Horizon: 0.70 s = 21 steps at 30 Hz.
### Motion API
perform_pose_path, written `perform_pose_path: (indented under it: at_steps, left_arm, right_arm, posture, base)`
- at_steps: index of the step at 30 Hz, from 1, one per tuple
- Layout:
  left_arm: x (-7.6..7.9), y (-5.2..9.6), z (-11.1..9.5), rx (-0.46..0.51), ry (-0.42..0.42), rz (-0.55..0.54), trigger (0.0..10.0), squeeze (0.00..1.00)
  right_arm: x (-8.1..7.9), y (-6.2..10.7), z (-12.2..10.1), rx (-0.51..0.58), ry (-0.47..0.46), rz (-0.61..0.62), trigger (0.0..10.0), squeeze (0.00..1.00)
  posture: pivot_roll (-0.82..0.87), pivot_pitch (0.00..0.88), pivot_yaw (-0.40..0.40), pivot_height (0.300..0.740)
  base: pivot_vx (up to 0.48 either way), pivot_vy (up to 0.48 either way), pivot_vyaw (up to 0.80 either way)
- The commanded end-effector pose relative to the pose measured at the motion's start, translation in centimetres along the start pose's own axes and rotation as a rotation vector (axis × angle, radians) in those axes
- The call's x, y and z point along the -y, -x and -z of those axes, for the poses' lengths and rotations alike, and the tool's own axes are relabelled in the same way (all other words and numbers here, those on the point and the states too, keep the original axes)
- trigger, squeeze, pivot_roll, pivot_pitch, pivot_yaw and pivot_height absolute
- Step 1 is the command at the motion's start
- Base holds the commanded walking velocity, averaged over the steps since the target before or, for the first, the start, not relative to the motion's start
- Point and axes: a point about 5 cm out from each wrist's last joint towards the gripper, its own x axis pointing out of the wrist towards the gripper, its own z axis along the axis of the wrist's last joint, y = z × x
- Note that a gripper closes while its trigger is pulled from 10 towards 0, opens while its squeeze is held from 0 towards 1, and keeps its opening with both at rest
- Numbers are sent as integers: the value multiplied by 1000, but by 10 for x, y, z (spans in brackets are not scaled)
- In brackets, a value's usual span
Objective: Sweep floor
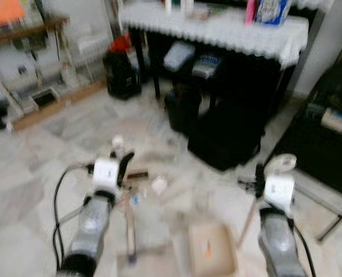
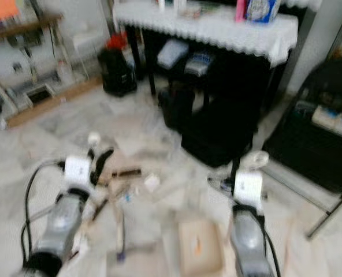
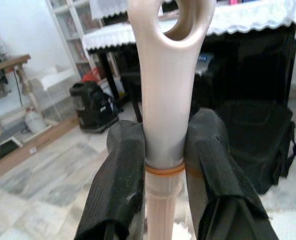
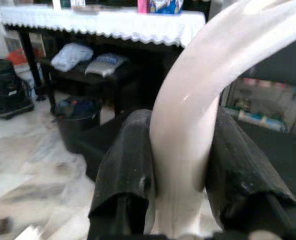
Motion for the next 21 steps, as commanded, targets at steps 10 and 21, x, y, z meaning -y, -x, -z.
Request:
perform_pose_path:
  at_steps: [10, 21]
  left_arm:
    - [-12, -6, -13, 56, -25, -26, 10000, 0]
    - [-11, -7, -14, 63, -20, -31, 10000, 0]
  right_arm:
    - [-6, -6, -13, 56, -22, -3, 10000, 0]
    - [-6, -8, -14, 52, -45, -7, 10000, 0]
  posture:
    - [-46, 0, 64, 740]
    - [-45, 0, 56, 740]
  base:
    - [297, 0, 0]
    - [298, 0, -73]
